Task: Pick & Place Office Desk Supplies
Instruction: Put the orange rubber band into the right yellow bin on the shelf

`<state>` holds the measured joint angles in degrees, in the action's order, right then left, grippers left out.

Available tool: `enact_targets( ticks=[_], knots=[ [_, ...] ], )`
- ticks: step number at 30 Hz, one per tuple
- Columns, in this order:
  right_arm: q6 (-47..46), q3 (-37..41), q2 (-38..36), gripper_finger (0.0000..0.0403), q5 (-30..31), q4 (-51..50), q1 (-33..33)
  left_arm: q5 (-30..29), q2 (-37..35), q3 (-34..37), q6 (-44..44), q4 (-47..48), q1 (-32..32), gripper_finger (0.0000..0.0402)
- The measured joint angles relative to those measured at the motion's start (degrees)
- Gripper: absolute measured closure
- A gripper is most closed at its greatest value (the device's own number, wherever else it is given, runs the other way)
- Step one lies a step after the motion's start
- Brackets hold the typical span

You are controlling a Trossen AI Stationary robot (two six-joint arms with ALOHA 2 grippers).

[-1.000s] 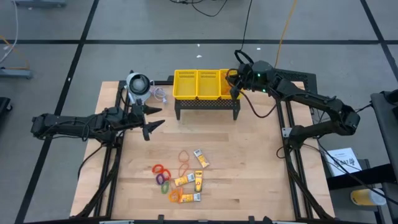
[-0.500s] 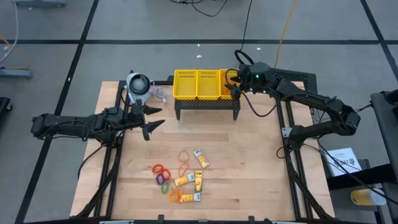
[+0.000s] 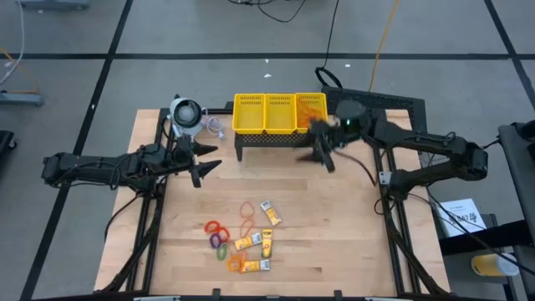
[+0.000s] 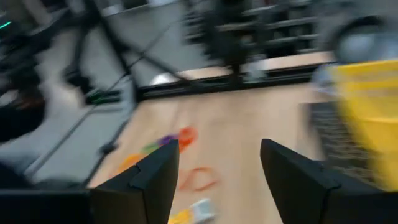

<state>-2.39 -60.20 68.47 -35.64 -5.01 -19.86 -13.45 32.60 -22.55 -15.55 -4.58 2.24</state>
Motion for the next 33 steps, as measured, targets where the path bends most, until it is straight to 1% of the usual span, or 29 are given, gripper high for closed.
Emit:
enact_targets(
  ticks=[3, 7, 10, 12, 13, 18, 24, 30, 33],
  knots=[
    [1.85, 2.56, -0.07, 0.0195, -1.8, 0.41, 5.73, -0.04, 0.0, 0.0, -0.26, -0.02, 0.0, 0.0123],
    [3.29, 6.83, -0.07, 0.0199, -1.72, 2.07, 12.49, 0.72, 0.02, 0.0, -2.25, 0.0, -0.11, 0.0123],
    [2.11, 11.0, -0.04, 0.0202, -1.5, 7.97, 16.16, 4.98, 0.89, 0.0, -2.74, -0.07, -0.11, 0.0123],
    [1.48, 13.3, -0.35, 0.0204, -0.16, 12.54, 17.85, 8.3, 1.96, 0.0, -2.99, -0.07, -0.35, 0.0123],
    [1.5, 14.29, -0.64, 0.0204, 0.56, 13.99, 18.43, 9.27, 2.84, 0.0, -3.29, -0.09, -0.76, 0.0123],
    [2.48, 16.99, -3.26, 0.0204, 2.47, 17.02, 19.11, 9.46, 9.26, -0.38, -5.32, -0.63, -4.15, 0.0123],
    [3.95, 19.69, -6.82, 0.0205, 8.62, 17.63, 19.09, 10.58, 18.44, -2.51, -4.46, -2.04, -10.14, 0.0124],
    [3.56, 22.27, -8.56, 0.0204, 8.71, 17.64, 19.09, 10.52, 26.51, -6.43, -6.01, -0.67, -16.11, 0.0124],
    [3.56, 23.63, -9.07, 0.0206, 8.66, 17.63, 19.07, 8.7, 31.43, -10.89, -7.66, 1.92, -19.6, 0.0124]
  ],
)
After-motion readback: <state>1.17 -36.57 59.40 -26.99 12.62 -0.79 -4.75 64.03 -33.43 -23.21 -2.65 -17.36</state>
